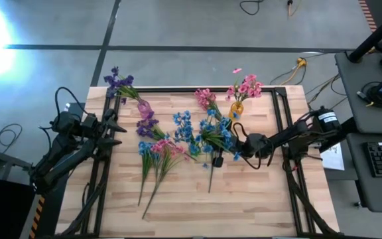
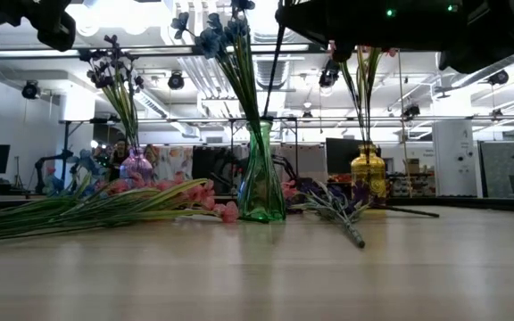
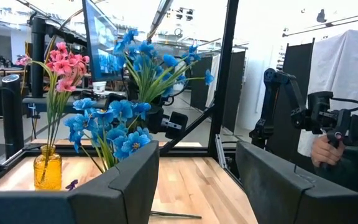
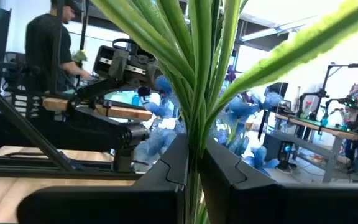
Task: Sort flowers into vase by color
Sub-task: Put the bottom blue flowers into the green vase
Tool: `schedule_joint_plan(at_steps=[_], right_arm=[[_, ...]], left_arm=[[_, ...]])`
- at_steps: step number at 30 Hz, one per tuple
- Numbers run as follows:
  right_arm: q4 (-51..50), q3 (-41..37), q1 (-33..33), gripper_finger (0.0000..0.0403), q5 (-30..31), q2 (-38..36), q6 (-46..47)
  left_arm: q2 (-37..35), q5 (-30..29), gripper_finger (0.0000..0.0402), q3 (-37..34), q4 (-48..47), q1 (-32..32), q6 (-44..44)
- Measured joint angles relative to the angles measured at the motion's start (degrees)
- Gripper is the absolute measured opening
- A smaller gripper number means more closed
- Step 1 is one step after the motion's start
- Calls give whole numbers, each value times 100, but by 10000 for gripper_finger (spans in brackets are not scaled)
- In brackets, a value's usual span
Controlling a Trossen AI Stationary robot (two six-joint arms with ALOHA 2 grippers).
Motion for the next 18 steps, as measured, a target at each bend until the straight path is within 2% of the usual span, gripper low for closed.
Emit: schedule_joint_plan(at_steps=[18], right_arm=[[-458, 0, -131, 18, -4, -7, 703]], left_arm=[[0, 0, 201, 0, 6, 0, 0]])
